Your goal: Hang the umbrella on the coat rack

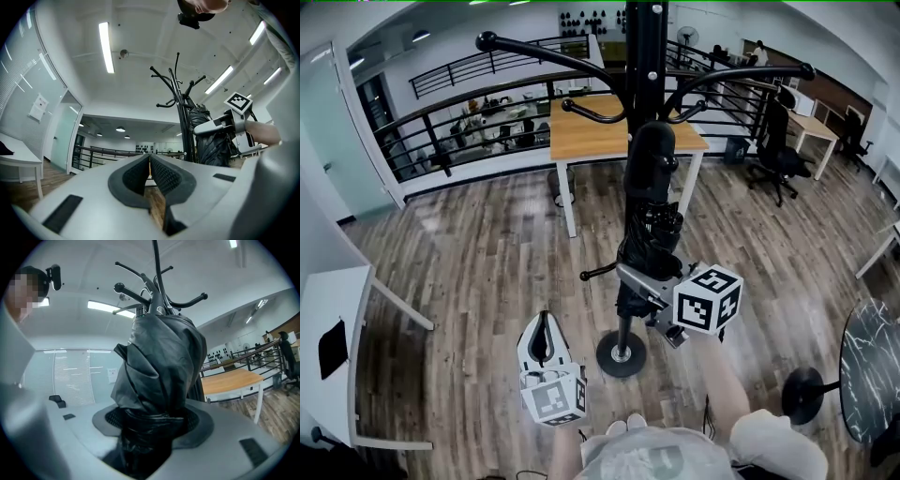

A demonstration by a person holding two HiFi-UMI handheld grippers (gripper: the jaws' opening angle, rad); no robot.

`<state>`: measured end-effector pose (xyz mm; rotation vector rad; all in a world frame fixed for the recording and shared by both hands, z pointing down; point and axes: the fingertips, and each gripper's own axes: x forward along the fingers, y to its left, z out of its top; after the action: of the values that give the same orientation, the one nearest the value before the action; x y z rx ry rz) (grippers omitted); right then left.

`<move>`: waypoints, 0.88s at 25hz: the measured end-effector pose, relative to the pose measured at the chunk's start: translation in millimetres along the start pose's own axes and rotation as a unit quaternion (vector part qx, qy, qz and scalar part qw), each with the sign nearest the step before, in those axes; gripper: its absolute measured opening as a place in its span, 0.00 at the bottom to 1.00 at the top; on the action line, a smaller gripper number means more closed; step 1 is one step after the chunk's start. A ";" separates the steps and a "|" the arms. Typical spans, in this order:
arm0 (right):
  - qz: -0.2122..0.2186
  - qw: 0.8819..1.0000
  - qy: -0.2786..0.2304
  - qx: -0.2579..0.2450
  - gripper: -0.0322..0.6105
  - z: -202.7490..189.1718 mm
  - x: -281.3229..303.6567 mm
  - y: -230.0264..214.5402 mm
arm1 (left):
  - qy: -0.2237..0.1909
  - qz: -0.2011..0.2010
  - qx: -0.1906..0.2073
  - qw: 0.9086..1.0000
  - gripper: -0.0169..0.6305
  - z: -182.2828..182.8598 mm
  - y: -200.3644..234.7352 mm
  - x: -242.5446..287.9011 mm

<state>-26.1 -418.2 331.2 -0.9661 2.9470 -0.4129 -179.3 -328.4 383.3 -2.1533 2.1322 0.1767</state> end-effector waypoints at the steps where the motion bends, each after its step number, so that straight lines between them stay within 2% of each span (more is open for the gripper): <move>1: -0.003 1.000 0.002 -0.002 0.48 -2.4 1.1 -1.7 | 0.000 0.001 0.000 1.000 0.08 -0.3 0.9 -0.5; 8: -0.030 0.999 -0.003 -0.036 0.48 -12.6 9.3 -19.4 | 0.001 0.000 -0.002 1.000 0.07 0.8 -2.8 2.9; 12: -0.026 0.999 -0.021 -0.030 0.48 -10.9 12.3 -19.6 | 0.000 -0.001 -0.002 1.000 0.07 1.3 -5.5 1.8; 22: -0.064 0.996 -0.052 -0.017 0.52 -5.0 2.8 -23.6 | -0.004 0.000 0.001 1.000 0.08 5.9 -1.0 -2.8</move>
<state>-15.1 -436.9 342.2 -1.1472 2.8177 -0.3053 -178.4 -324.7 377.9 -2.1488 2.1262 0.1814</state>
